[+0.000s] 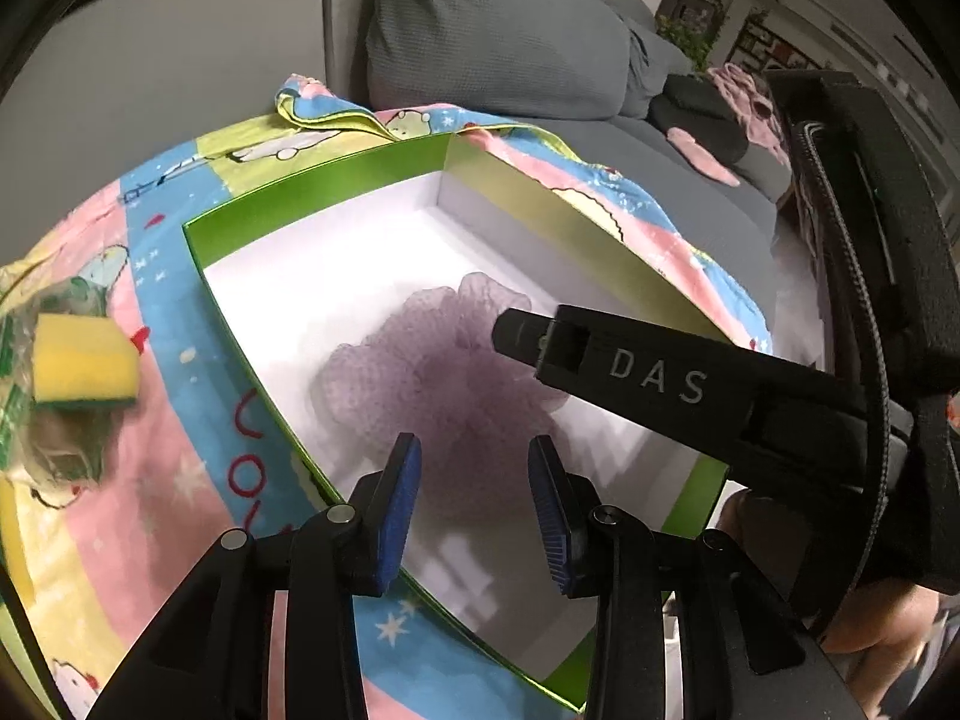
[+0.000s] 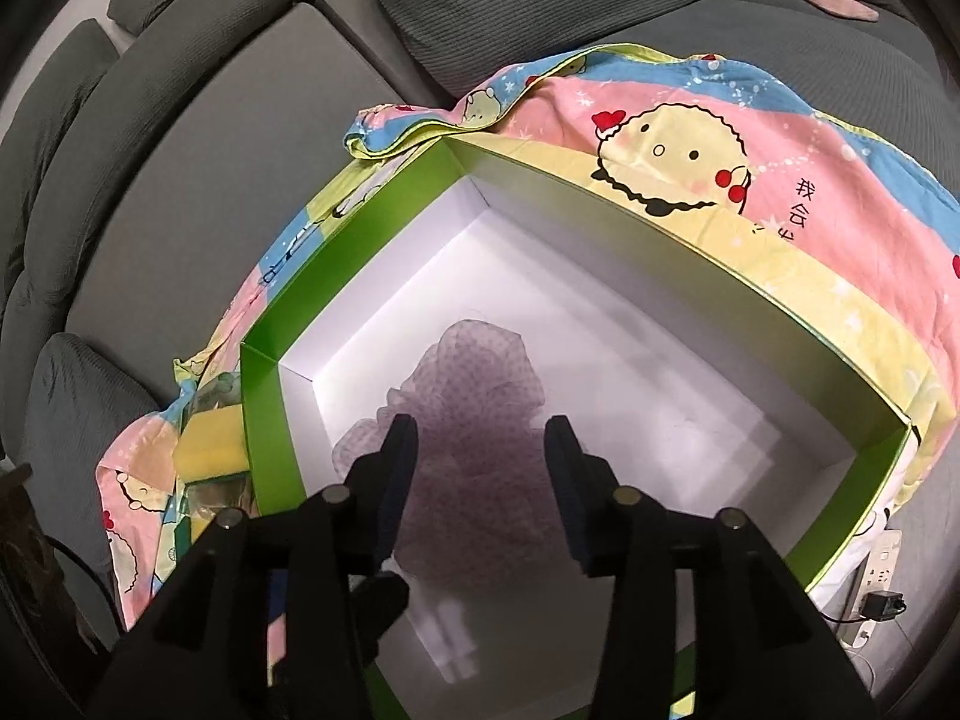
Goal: Organize objects
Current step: 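Open the right gripper to drop the puff into the box, then move the right gripper back to the green-and-yellow sponge on the bedspread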
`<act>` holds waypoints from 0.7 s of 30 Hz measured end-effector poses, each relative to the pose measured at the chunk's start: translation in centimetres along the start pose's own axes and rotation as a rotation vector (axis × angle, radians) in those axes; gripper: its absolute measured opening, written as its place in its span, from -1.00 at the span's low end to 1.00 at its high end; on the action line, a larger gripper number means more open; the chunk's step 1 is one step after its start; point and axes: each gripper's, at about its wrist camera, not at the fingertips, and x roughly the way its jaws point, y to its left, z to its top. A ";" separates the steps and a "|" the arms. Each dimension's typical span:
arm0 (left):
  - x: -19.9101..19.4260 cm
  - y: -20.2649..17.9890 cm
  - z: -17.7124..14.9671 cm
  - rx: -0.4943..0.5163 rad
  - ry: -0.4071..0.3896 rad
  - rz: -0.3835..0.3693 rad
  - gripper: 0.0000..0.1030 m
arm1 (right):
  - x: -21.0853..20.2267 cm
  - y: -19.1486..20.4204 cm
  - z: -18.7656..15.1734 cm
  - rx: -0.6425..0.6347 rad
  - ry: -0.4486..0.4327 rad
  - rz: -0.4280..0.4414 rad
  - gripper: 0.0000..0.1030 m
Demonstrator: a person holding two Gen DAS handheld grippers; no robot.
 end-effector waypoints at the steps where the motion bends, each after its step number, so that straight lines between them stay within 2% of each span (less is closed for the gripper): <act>1: -0.1 0.0 -0.1 -0.002 -0.001 -0.001 -0.27 | 0.1 0.1 0.0 -0.006 0.000 0.001 -0.12; 5: -1.6 0.1 -0.1 -0.005 -0.029 0.018 -0.27 | 0.0 0.3 0.0 -0.011 0.000 0.027 -0.06; 9: -4.6 0.8 -0.3 -0.024 -0.106 0.084 -0.27 | -0.8 1.6 -0.1 -0.076 -0.051 0.012 -0.05; 11: -5.9 1.6 -0.4 -0.047 -0.139 0.098 -0.25 | -1.8 2.9 -0.3 -0.124 -0.090 0.039 0.08; 13: -7.6 3.1 -0.7 -0.090 -0.169 0.114 -0.05 | -2.6 4.3 -0.6 -0.170 -0.116 0.079 0.21; 15: -9.1 4.6 -0.9 -0.123 -0.201 0.144 0.25 | -3.2 5.6 -0.9 -0.214 -0.129 0.106 0.24; 18: -11.3 7.7 -1.6 -0.188 -0.264 0.228 0.35 | -3.6 7.7 -1.6 -0.275 -0.136 0.125 0.38; 20: -12.0 9.8 -2.1 -0.241 -0.284 0.252 0.36 | -3.7 9.4 -2.3 -0.315 -0.143 0.135 0.54; 21: -12.3 11.4 -2.6 -0.282 -0.296 0.259 0.36 | -3.8 10.0 -2.6 -0.335 -0.144 0.140 0.56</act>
